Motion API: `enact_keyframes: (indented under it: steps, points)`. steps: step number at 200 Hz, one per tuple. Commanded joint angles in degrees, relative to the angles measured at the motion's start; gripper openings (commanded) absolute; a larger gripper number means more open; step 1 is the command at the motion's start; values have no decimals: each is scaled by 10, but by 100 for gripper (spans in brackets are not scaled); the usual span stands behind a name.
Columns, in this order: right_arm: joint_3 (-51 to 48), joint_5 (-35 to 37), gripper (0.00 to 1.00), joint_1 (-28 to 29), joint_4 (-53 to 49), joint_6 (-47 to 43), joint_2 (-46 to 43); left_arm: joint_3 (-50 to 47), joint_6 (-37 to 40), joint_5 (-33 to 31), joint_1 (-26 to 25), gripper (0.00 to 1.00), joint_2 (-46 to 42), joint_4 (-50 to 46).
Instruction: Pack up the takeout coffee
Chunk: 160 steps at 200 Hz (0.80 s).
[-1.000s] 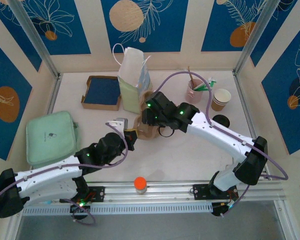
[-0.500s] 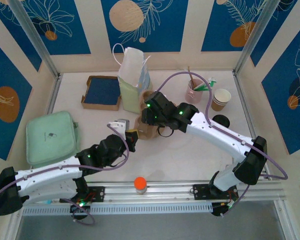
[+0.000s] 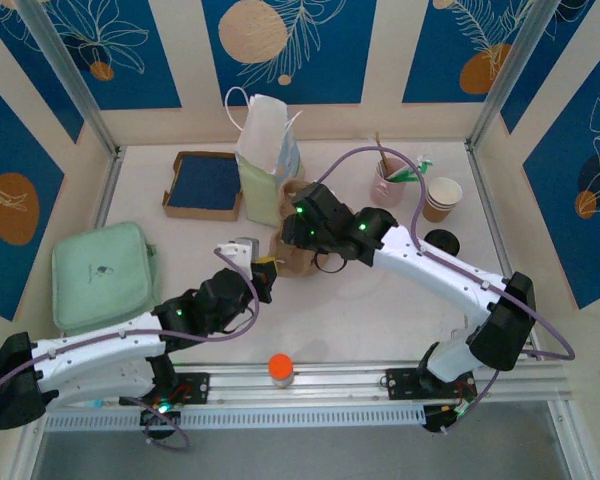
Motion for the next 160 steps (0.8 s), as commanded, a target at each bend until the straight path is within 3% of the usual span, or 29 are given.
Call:
enact_keyframes:
  steps: [1,160]
  points:
    - [-14,-3,44,-14,31,16,-8,6,21,21,-20,0,-7,48]
    - [-29,-31,50,-26,52,8,-22,3,22,21,-20,0,-5,54]
